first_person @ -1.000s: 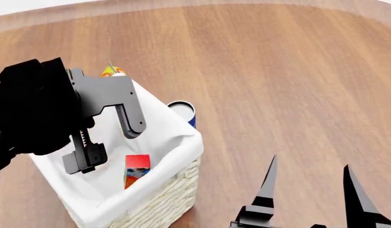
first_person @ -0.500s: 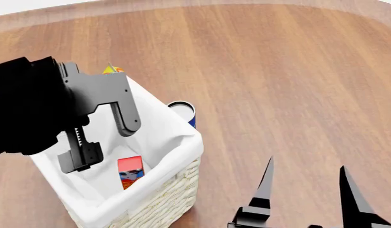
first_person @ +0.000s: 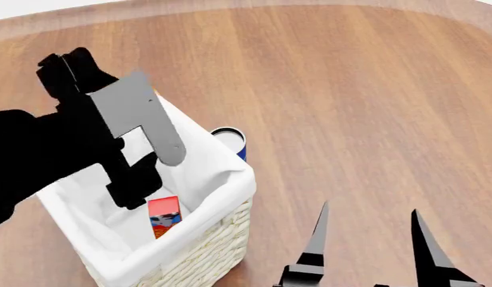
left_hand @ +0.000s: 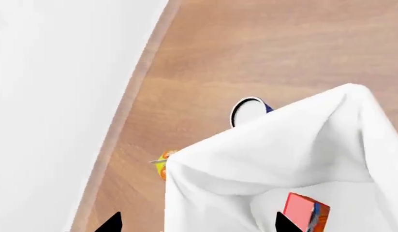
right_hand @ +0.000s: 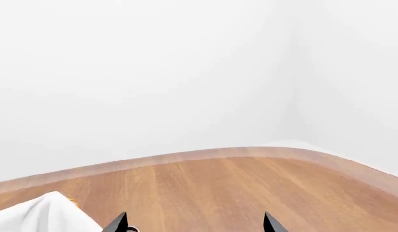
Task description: Pick up the butter and put it in the basket.
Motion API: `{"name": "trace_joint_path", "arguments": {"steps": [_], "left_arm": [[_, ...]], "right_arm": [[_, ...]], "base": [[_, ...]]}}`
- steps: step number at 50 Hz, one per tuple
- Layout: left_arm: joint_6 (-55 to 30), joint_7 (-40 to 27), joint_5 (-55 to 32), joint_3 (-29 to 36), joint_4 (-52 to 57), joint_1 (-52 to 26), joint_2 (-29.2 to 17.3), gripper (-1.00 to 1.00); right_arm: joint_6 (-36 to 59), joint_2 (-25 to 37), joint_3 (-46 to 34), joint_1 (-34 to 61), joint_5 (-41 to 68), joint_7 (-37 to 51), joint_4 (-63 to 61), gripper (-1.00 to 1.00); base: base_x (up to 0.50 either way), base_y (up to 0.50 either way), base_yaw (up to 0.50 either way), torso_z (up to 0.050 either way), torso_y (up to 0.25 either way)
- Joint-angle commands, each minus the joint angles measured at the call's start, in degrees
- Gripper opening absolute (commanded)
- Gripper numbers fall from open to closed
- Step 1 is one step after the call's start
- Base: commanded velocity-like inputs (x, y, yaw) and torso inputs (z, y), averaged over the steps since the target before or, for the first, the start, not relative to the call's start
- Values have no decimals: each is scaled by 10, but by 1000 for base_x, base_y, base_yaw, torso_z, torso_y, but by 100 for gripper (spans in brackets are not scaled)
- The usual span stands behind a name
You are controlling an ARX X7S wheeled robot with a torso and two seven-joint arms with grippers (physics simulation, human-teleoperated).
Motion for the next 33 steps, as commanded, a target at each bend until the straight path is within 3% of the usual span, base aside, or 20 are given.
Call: {"name": "trace_joint_path", "arguments": {"steps": [1,6,11,13,14,33], "left_arm": [[-16,-273,0,-135,271,111,-77,100],[1,-387,-37,-222,360,187,-103,100],[44,-448,-44,-259,420,254,-132,100],[69,-459,-38,-266,440,276,-144,100],[126,-448,-10,-263,457,303,-157,100],[298,-494,79,-260,474,463,-213,100]], "right_arm": [[11,-12,-8,0,-19,-19,-11,100],[16,-9,-9,0,-20,-15,-20,100],[15,-10,-12,0,-24,-15,-19,100],[16,-10,-14,1,-25,-15,-19,100],[20,-10,-16,3,-26,-13,-23,100],[33,-6,-26,7,-35,-6,-38,100]], "base": [[0,0,0,0,0],[0,0,0,0,0],[0,0,0,0,0],[0,0,0,0,0],[0,0,0,0,0],[0,0,0,0,0]]}}
